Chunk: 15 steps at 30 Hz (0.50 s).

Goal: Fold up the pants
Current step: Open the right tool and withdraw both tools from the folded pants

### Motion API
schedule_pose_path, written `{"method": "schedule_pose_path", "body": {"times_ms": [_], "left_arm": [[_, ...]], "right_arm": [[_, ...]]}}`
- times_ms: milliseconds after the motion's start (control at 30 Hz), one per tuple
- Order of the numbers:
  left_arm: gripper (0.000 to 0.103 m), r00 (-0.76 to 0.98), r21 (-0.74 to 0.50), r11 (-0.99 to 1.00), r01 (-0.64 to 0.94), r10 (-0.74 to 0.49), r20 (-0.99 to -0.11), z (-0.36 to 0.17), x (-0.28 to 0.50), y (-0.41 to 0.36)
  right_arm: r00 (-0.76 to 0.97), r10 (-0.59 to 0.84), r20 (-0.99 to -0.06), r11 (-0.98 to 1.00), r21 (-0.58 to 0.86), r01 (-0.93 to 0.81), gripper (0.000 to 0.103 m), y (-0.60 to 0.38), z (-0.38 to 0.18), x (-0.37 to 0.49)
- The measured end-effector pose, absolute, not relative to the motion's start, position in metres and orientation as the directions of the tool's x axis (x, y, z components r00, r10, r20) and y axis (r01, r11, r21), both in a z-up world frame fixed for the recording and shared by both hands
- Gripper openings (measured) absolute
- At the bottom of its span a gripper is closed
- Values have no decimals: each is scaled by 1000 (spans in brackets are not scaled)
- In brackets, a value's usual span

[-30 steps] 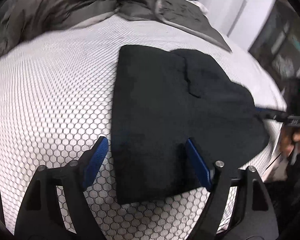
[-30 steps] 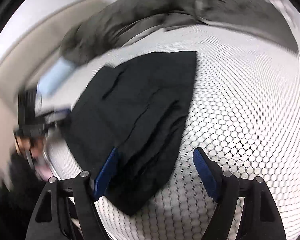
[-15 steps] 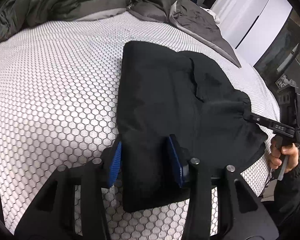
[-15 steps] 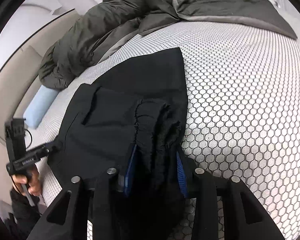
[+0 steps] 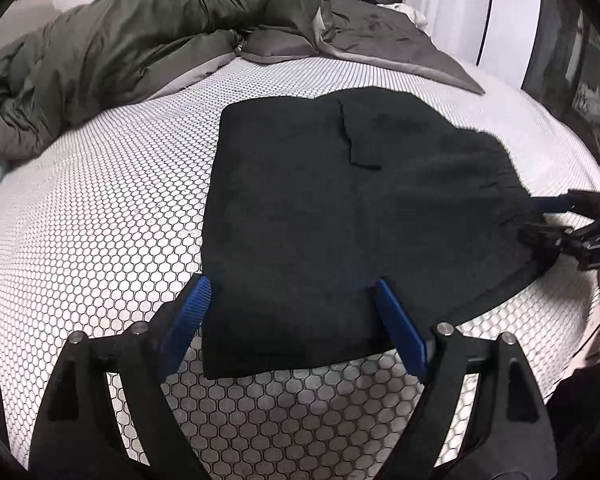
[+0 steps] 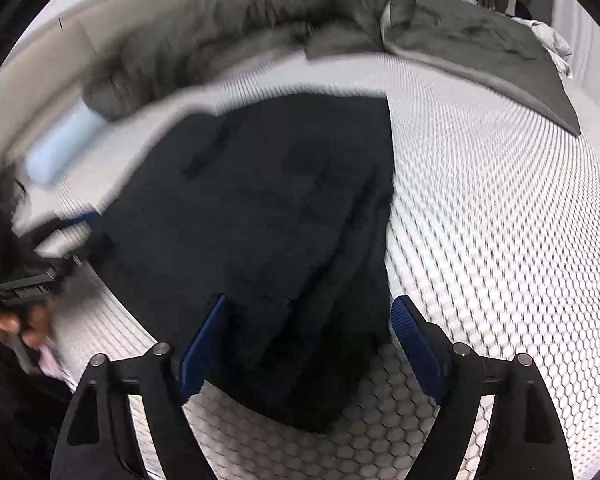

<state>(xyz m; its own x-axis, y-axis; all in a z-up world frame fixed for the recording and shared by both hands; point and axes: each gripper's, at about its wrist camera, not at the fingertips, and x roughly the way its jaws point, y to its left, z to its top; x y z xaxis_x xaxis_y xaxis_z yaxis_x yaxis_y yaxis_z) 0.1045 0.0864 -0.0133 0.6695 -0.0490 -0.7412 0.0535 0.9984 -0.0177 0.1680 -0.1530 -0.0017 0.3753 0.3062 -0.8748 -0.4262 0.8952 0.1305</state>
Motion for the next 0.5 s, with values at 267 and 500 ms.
{"method": "schedule_pose_path", "body": {"times_ms": [267,500], "left_arm": [[84,692,-64,998,22,-62,-719,-8,87,86],[102,798,-129,991,26,-98,-595,16,36,86]], "right_arm": [[473,291,-832,914,96,-393,87,-181,10,138],[648,297,-701,920,28,-391,101,-189,46,87]]}}
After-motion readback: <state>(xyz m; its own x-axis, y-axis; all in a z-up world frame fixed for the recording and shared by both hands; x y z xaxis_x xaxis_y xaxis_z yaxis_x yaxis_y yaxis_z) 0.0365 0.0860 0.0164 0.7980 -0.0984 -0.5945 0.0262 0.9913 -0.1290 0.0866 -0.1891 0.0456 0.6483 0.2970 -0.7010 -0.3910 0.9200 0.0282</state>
